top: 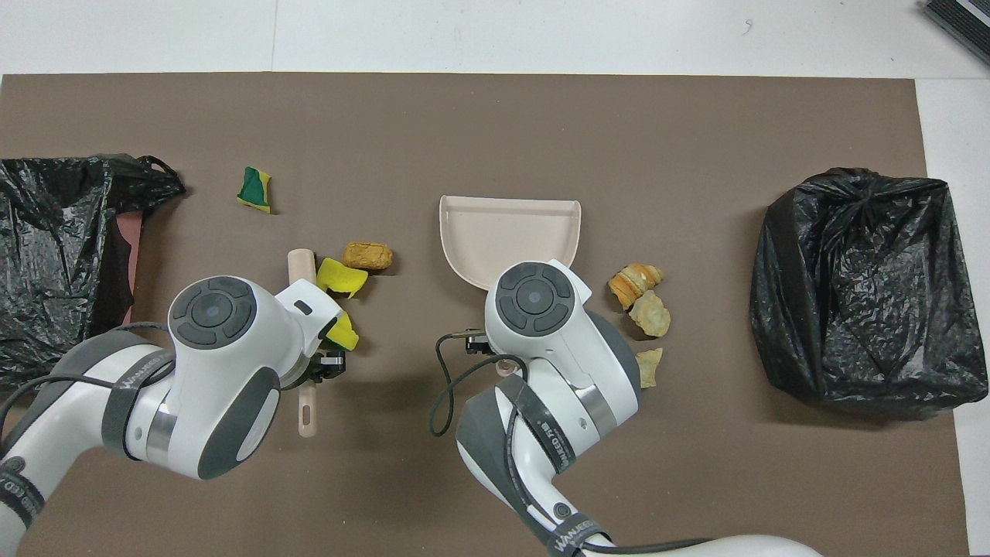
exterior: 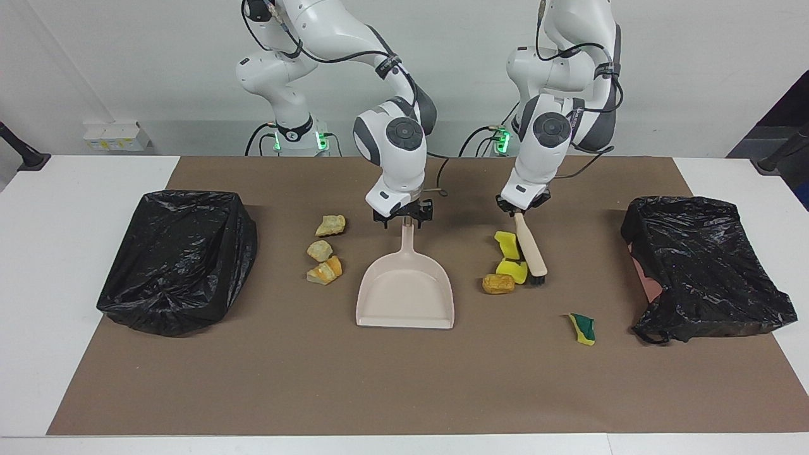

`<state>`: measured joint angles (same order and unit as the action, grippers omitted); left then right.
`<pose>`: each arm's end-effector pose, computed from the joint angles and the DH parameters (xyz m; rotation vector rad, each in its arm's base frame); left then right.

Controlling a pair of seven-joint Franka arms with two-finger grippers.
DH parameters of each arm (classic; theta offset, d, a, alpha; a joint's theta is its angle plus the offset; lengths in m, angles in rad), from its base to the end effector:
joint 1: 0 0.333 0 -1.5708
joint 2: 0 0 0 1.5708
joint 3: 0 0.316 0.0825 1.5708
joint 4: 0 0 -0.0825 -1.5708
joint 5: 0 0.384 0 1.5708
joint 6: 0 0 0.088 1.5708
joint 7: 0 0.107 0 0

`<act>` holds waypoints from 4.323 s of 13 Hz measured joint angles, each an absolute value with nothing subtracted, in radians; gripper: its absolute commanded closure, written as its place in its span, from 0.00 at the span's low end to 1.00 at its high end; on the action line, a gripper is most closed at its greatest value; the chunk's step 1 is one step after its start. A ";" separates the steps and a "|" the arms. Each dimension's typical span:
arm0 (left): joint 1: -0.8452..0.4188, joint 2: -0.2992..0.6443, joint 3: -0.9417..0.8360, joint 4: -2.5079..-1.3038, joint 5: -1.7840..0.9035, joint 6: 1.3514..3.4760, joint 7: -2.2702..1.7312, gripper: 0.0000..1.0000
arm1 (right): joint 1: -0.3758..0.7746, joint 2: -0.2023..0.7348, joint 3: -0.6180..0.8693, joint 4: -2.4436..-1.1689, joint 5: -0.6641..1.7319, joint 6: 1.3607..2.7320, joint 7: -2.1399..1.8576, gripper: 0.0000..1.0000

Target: Sweep and dump trash in bin

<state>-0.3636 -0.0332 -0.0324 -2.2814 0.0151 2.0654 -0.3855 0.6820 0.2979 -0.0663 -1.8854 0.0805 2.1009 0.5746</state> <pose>0.4524 -0.1883 0.3540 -3.0490 0.0286 0.2505 0.4964 0.3583 0.3441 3.1324 -0.0005 -0.1480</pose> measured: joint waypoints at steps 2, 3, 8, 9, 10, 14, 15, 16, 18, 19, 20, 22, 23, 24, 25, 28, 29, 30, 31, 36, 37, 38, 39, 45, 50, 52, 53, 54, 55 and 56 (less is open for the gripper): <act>-0.350 -0.030 -0.025 -2.268 0.015 2.060 -0.280 1.00 | 0.684 0.297 -0.066 -1.885 0.090 2.101 0.575 1.00; -0.328 -0.029 -0.023 -2.250 0.015 2.043 -0.223 1.00 | 0.684 0.297 -0.065 -1.885 0.095 2.101 0.575 1.00; -0.210 0.016 -0.017 -2.074 0.028 1.934 -0.028 1.00 | 0.679 0.293 -0.065 -1.882 0.143 2.109 0.353 1.00; -0.191 0.037 -0.017 -2.048 0.054 1.933 -0.004 1.00 | 0.669 0.288 -0.067 -1.882 0.145 2.111 0.238 1.00; -0.178 0.055 -0.017 -2.027 0.079 1.933 0.020 1.00 | 0.650 0.280 -0.069 -1.882 0.145 2.111 0.122 1.00; -0.117 0.122 -0.017 -1.944 0.181 1.975 0.126 1.00 | 0.572 0.244 -0.074 -1.886 0.092 2.085 -0.305 1.00; -0.093 0.142 -0.016 -1.922 0.189 1.992 0.172 1.00 | 0.560 0.242 -0.074 -1.888 0.043 2.081 -0.411 1.00; -0.066 0.167 -0.016 -1.897 0.193 2.010 0.224 1.00 | 0.552 0.242 -0.074 -1.891 0.007 2.081 -0.521 1.00; -0.022 0.223 -0.015 -1.849 0.206 2.050 0.312 1.00 | 0.552 0.242 -0.074 -1.895 -0.061 2.074 -0.656 1.00; -0.008 0.250 -0.015 -1.835 0.207 2.072 0.338 1.00 | 0.555 0.242 -0.073 -1.895 -0.094 2.065 -0.677 1.00; -0.003 0.275 -0.015 -1.828 0.207 2.091 0.350 1.00 | 0.560 0.242 -0.071 -1.896 -0.120 2.059 -0.685 1.00; -0.006 0.301 -0.026 -1.826 0.207 2.093 0.352 1.00 | 0.582 0.243 -0.069 -1.902 -0.145 2.058 -0.691 1.00; -0.009 0.308 -0.029 -1.826 0.207 2.090 0.352 1.00 | 0.597 0.244 -0.068 -1.906 -0.148 2.058 -0.691 1.00; -0.009 0.318 -0.032 -1.827 0.208 2.087 0.352 1.00 | 0.608 0.244 -0.067 -1.908 -0.148 2.058 -0.691 1.00; -0.009 0.328 -0.032 -1.827 0.208 2.079 0.352 1.00 | 0.616 0.244 -0.066 -1.910 -0.149 2.056 -0.691 1.00; -0.020 0.327 -0.039 -1.823 0.208 1.960 0.354 1.00 | 0.637 0.243 -0.065 -1.910 -0.149 2.018 -0.686 1.00; -0.034 0.323 -0.041 -1.823 0.208 1.925 0.354 1.00 | 0.648 0.240 -0.064 -1.909 -0.149 1.992 -0.672 1.00; -0.051 0.318 -0.042 -1.825 0.208 1.898 0.354 1.00 | 0.660 0.233 -0.064 -1.908 -0.149 1.962 -0.654 1.00; -0.069 0.312 -0.043 -1.834 0.208 1.880 0.349 1.00 | 0.673 0.225 -0.063 -1.908 -0.149 1.938 -0.640 1.00; -0.163 0.255 -0.050 -1.941 0.159 1.875 0.282 1.00 | 0.674 0.216 -0.063 -1.919 -0.149 1.928 -0.632 1.00; -0.188 0.246 -0.051 -1.953 0.137 1.877 0.282 1.00 | 0.670 0.216 -0.064 -1.924 -0.149 1.931 -0.630 1.00; -0.212 0.238 -0.052 -1.968 0.108 1.884 0.282 1.00 | 0.660 0.216 -0.065 -1.929 -0.149 1.936 -0.614 1.00; -0.241 0.228 -0.053 -1.989 0.078 1.895 0.282 1.00 | 0.651 0.216 -0.065 -1.932 -0.149 1.942 -0.582 1.00; -0.477 0.178 -0.062 -2.055 -0.135 1.921 0.290 1.00 | 0.646 0.215 -0.065 -1.953 -0.149 1.954 -0.539 1.00; -0.497 0.134 -0.052 -2.047 -0.220 1.909 0.290 1.00 | 0.646 0.208 -0.065 -1.969 -0.149 1.969 -0.538 1.00; -0.432 0.091 -0.043 -2.029 -0.220 1.858 0.290 1.00 | 0.646 0.207 -0.065 -1.970 -0.149 1.970 -0.538 1.00; -0.394 0.074 -0.040 -2.019 -0.220 1.843 0.294 1.00 | 0.646 0.207 -0.065 -1.970 -0.149 1.970 -0.538 1.00; -0.365 0.063 -0.036 -2.008 -0.217 1.838 0.299 1.00 | 0.646 0.207 -0.065 -1.971 -0.149 1.970 -0.538 1.00; -0.350 0.060 -0.034 -1.994 -0.201 1.837 0.303 1.00 | 0.646 0.207 -0.065 -1.971 -0.149 1.970 -0.538 1.00; -0.346 0.062 -0.033 -1.982 -0.161 1.842 0.303 1.00 | 0.646 0.207 -0.065 -1.971 -0.149 1.970 -0.538 1.00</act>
